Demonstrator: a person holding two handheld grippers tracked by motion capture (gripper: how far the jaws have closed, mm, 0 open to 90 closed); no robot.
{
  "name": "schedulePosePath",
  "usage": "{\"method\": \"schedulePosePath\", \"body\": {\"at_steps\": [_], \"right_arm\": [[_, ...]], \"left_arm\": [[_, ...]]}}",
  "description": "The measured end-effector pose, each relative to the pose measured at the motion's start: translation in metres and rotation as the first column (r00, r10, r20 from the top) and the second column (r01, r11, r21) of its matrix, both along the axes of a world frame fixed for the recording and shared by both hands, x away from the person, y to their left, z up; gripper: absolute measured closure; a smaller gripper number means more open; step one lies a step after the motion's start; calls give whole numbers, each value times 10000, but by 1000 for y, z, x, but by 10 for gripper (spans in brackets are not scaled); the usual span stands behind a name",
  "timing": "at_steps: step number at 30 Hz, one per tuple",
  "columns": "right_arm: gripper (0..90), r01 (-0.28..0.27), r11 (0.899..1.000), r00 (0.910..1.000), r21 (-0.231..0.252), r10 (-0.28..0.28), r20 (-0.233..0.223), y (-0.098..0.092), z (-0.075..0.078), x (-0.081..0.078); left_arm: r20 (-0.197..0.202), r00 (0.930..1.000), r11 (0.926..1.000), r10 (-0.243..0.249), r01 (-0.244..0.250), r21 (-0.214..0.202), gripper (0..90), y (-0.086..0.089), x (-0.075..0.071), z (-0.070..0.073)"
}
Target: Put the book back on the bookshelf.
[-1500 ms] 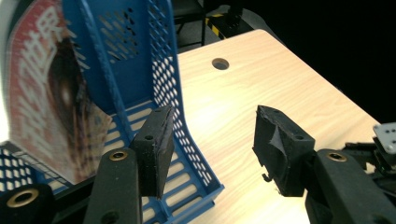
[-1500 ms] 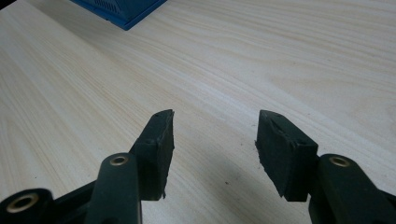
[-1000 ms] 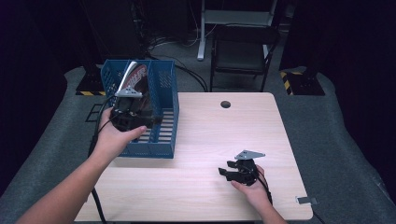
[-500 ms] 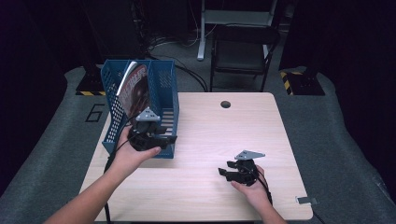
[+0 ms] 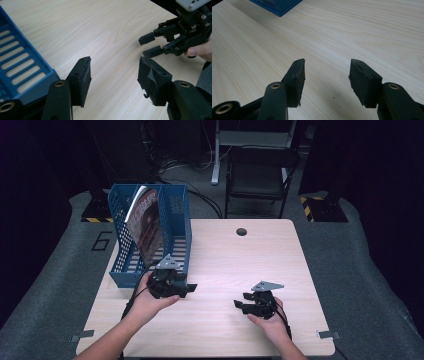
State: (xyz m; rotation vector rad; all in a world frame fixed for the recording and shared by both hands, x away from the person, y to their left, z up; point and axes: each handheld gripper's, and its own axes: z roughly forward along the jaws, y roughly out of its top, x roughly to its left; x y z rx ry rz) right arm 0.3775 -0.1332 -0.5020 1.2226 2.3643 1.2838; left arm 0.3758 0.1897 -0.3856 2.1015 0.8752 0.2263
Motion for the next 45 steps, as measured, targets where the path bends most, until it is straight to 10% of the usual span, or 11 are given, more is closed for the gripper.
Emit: {"method": "schedulePosePath", "body": {"at_steps": [45], "right_arm": [[459, 30, 10000, 10000, -23, -30, 34, -2, 1, -1]], "left_arm": [[-853, 9920, 9957, -928, 921, -123, 400, -15, -26, -115]]}}
